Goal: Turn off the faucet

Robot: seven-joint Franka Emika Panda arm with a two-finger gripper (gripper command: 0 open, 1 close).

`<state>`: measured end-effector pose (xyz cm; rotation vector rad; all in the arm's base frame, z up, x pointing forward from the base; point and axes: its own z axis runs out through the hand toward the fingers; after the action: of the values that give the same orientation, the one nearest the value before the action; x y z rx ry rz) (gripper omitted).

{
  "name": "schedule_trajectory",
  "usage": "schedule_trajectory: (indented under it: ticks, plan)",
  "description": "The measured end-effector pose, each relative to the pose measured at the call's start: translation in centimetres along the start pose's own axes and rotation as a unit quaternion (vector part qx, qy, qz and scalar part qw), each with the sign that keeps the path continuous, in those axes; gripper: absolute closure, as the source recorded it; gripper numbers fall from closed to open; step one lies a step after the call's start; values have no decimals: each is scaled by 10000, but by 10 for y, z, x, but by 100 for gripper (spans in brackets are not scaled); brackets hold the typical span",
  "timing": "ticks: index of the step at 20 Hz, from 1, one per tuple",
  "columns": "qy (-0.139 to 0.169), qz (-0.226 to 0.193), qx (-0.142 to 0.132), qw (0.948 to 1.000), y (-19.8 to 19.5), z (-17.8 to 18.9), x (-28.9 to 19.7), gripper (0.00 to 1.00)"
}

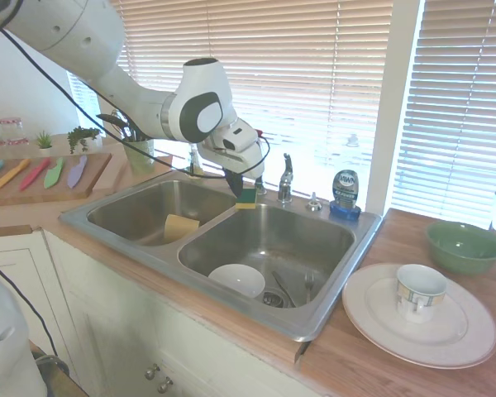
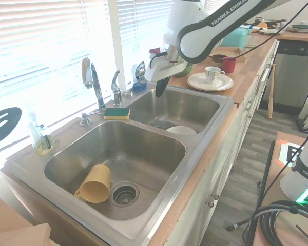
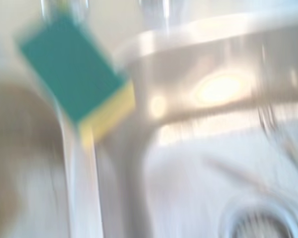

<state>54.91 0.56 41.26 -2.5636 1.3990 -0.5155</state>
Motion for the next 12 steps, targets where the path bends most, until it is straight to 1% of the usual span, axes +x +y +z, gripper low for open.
schedule_trajectory:
  ticks: [2, 4, 7, 12]
  plan:
    - [307, 151, 286, 9990, -19, 2, 17, 100]
    - [548, 248, 483, 9970, -36, 3, 28, 100]
    - [728, 356, 656, 9945, -61, 1, 37, 100]
    - [844, 469, 864, 9916, -93, -8, 58, 100]
